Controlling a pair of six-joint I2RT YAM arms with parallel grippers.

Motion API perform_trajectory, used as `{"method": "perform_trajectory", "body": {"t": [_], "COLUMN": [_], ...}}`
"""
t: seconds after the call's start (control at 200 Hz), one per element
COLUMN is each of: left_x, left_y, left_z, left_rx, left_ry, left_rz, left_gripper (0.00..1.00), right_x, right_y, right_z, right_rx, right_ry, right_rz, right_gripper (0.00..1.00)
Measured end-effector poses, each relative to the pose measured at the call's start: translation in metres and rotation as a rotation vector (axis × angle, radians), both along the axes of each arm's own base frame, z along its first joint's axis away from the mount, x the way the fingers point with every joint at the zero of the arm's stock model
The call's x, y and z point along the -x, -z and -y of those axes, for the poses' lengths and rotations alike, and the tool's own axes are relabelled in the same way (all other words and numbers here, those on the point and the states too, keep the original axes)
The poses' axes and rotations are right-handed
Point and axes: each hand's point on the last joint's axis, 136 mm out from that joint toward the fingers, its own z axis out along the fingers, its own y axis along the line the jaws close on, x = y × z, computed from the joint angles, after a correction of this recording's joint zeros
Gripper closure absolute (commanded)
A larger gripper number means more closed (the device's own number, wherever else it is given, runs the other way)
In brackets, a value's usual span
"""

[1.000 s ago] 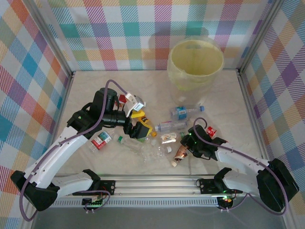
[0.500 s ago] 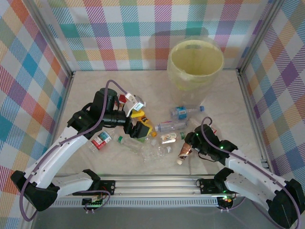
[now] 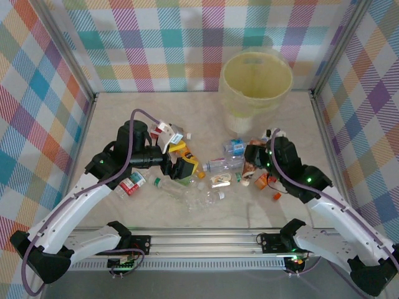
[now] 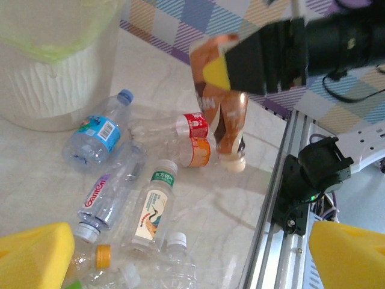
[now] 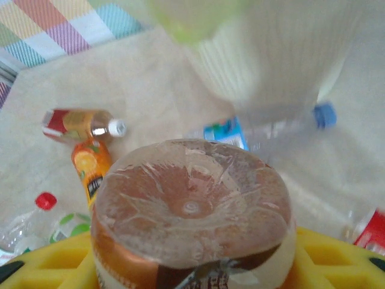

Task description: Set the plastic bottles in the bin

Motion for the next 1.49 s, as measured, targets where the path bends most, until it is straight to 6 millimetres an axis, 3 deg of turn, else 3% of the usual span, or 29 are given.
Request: {"method": "perform_trajectory", "body": {"t": [0.22,0.4,0.59,0.935,1.195,1.495], "left_x": [-0.007,-0.011,-0.016,-0.024,-0.027,-0.029], "left_y": [0.003,0.007,0.004,0.011,0.009,0.005], "left_z": [-0.001,-0.004,-0.006,-0.008,-0.01,-0.011], "left_rx": [0.004,0.009,0.015,0.01,0.015,0.022], "left_ry": [-0.032,-0.066,-0.096,-0.133,-0.153,-0.167], "left_rz": [0.008,0.029,0.054,0.071,0.09,0.107], "left_gripper": [0.0,0.0,0.0,0.0,0.0,0.0], "right_x": [-0.031,-0.06,-0.094,-0.159,-0.21,-0.264], "right_y": [-0.078,-0.126,-0.162,-0.216,-0.213,-0.162], "right_z": [-0.002,-0.006,0.0,0.032,0.048,0.066], "right_rx": [0.129,0.208,0.247,0.218,0.229,0.255], "right_ry": [0.004,0.017,0.055,0.134,0.174,0.199], "right_rz": [0.191,0.302,0.367,0.441,0.415,0.259], "right_gripper": [0.45,0.45,0.45,0.46,0.47,0.47]}}
